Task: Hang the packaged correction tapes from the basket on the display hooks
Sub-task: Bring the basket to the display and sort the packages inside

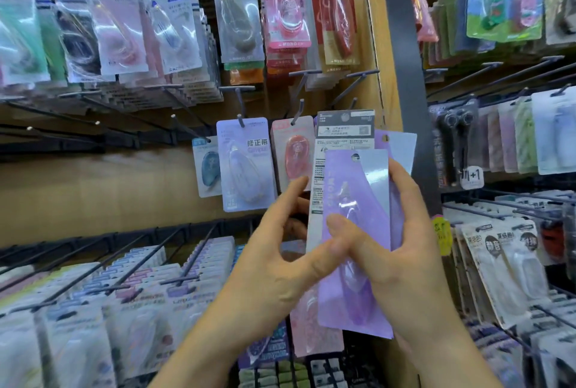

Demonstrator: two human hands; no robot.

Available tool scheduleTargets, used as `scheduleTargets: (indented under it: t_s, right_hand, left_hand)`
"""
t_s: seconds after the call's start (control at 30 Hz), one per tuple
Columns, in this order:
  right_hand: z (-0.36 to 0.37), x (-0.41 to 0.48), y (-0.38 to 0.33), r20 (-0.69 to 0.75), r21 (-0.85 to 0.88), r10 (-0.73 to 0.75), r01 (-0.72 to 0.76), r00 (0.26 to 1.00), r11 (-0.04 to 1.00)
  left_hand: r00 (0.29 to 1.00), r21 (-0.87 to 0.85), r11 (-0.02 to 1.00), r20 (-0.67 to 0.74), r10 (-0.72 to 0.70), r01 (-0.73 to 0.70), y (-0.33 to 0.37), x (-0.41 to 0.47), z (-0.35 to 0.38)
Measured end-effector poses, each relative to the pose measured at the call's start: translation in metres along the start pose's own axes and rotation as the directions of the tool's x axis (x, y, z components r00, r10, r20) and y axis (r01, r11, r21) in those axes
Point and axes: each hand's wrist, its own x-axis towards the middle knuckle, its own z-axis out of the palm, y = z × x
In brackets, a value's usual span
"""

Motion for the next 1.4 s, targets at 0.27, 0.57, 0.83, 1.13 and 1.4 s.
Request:
scheduleTargets:
  t_s: [0.27,0.57,0.83,1.13,1.4]
  right_hand:
    - [0.037,-0.012,0.002,-0.008,0.119,0.026,-0.025,1.0,0.993]
    - [0.056,-0.019,0.003,0.109,0.035,0.135,-0.139,0.985,0.99]
    - [0.049,-0.026,0.011,0.241,-0.102,0.19,-0.17,0.952,0.98]
    - [0.025,-0.03,0.014,0.1,-0.245,0.126,-0.099,0.987,0.964]
    - [0.025,-0.02,0.005,0.166,-0.222,0.135,-0.096,0.977,0.97]
  left_hand:
    - [0.997,0.02,0.999,-0.065,-0.03,0.031,0.009,-0.03,-0.019]
    - [0.972,-0.263,0.957,-0.163,-0.17,0.123,-0.002,-0.048,-0.054]
    - [0.951,-0.198,0.955,-0.176,-0.255,0.22,-0.003,-0.059,-0.067]
    - [0.97,0.033,0.995,-0.226,-0.086,0.095,-0.002,-0.05,-0.081]
    - [0.939,0.231,0.968,-0.342,-0.019,0.104,0.003,-0.052,-0.109]
